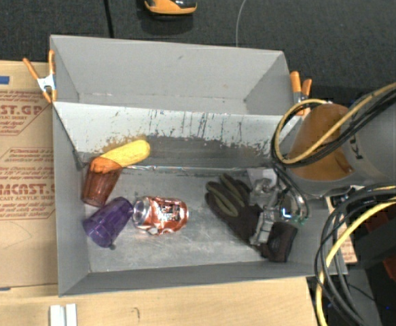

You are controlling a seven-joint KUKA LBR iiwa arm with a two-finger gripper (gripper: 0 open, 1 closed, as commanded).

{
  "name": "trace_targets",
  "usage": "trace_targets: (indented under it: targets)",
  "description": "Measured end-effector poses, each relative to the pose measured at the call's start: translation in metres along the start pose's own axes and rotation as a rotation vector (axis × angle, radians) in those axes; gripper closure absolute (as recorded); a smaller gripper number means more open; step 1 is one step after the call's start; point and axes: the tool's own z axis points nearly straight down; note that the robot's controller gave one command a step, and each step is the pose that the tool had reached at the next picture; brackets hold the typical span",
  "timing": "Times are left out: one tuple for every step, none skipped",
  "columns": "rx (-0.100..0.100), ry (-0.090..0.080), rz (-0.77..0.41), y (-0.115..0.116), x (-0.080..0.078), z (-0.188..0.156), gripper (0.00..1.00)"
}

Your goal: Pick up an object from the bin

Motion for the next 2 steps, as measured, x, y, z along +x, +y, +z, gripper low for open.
trace_targets:
  targets:
    - [-0.004, -0.025, 0.303, -0.0011, 0.0162, 0.0019, 1.00]
    - [-0.004, -0.025, 0.303, -0.0010, 0.0162, 0.0019, 1.00]
